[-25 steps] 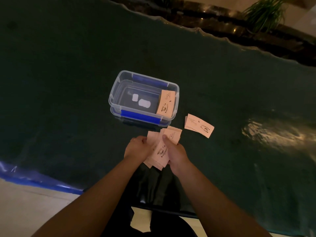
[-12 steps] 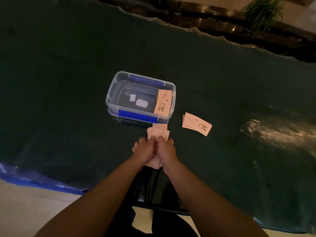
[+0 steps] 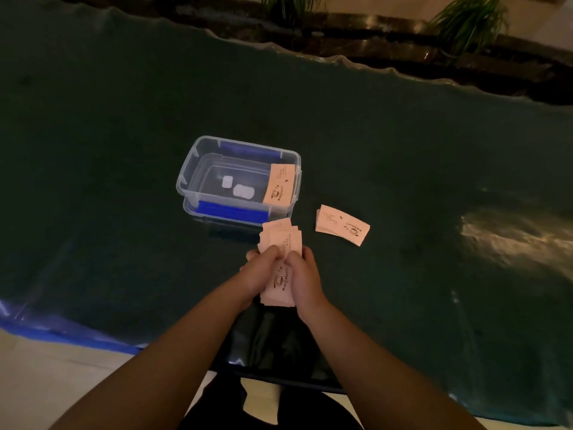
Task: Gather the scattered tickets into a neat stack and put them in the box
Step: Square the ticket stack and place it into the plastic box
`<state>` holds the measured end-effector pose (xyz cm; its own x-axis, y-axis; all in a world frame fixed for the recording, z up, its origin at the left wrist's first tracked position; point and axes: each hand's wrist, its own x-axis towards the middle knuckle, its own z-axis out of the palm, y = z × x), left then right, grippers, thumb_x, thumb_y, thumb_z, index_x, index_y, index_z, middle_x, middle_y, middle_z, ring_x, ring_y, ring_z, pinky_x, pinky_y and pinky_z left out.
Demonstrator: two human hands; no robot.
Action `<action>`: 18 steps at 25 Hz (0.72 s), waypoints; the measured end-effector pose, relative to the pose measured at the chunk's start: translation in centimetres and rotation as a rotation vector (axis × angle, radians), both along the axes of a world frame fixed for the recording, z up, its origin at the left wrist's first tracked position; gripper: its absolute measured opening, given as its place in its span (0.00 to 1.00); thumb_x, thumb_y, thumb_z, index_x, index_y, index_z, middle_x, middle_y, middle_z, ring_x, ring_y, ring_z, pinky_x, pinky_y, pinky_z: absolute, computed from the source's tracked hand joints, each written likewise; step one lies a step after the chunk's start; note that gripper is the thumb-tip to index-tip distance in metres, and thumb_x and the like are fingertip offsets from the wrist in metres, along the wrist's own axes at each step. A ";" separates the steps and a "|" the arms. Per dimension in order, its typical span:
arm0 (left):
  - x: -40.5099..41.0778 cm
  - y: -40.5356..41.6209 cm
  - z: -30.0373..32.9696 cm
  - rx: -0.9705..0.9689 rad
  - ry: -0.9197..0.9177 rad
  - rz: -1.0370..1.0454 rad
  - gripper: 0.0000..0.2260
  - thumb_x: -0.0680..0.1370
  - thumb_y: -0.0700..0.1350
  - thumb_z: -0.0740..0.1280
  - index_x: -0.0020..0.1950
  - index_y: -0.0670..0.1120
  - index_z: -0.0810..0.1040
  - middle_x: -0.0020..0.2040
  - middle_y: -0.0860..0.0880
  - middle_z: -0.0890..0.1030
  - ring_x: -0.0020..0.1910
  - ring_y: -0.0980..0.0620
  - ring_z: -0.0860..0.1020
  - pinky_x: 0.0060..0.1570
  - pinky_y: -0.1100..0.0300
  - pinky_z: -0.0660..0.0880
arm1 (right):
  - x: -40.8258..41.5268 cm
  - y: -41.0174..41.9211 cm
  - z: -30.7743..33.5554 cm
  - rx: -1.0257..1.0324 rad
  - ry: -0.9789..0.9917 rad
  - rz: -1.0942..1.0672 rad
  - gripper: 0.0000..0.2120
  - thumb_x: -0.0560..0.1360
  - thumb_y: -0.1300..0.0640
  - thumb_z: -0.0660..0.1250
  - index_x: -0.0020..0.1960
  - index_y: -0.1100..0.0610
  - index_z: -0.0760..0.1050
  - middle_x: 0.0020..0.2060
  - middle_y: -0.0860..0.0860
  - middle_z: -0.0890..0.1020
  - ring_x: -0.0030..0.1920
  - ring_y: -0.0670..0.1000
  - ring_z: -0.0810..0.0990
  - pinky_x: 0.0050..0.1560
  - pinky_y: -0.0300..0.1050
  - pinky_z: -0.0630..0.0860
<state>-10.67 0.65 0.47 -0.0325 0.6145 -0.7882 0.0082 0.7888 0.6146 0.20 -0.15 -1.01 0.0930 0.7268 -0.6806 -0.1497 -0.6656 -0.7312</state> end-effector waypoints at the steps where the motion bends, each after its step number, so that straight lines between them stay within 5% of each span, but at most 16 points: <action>1: 0.6 0.1 0.5 0.015 -0.008 -0.030 0.30 0.70 0.59 0.64 0.69 0.48 0.67 0.60 0.43 0.82 0.58 0.42 0.83 0.62 0.39 0.80 | 0.6 0.1 0.5 0.018 0.001 0.029 0.21 0.78 0.55 0.65 0.71 0.52 0.73 0.63 0.55 0.84 0.57 0.57 0.87 0.60 0.61 0.85; 4: 3.1 0.6 1.8 0.090 -0.008 -0.034 0.30 0.70 0.59 0.64 0.69 0.48 0.70 0.62 0.42 0.81 0.60 0.42 0.82 0.63 0.38 0.79 | 3.1 0.8 1.6 0.066 0.010 0.041 0.29 0.71 0.54 0.64 0.73 0.51 0.70 0.70 0.59 0.77 0.64 0.61 0.83 0.65 0.67 0.81; 8: 7.4 1.2 2.5 0.127 -0.100 0.043 0.22 0.79 0.53 0.63 0.71 0.48 0.72 0.63 0.40 0.82 0.60 0.41 0.83 0.63 0.37 0.79 | 7.4 2.4 3.5 0.101 -0.024 0.134 0.24 0.79 0.62 0.60 0.75 0.53 0.68 0.73 0.60 0.73 0.67 0.63 0.80 0.66 0.68 0.80; 13: 10.6 2.0 3.8 0.108 -0.293 0.208 0.10 0.80 0.52 0.65 0.59 0.54 0.80 0.48 0.44 0.90 0.57 0.40 0.85 0.62 0.37 0.79 | 14.1 3.2 6.6 0.116 -0.039 0.249 0.20 0.80 0.51 0.70 0.70 0.46 0.73 0.57 0.51 0.87 0.52 0.52 0.89 0.44 0.49 0.84; 18: 12.4 2.9 4.4 0.201 -0.487 0.352 0.10 0.79 0.49 0.69 0.60 0.54 0.79 0.50 0.44 0.90 0.51 0.43 0.89 0.55 0.40 0.83 | 16.3 2.2 6.8 0.130 0.307 -0.165 0.23 0.82 0.46 0.70 0.72 0.55 0.75 0.61 0.58 0.88 0.62 0.60 0.87 0.66 0.63 0.81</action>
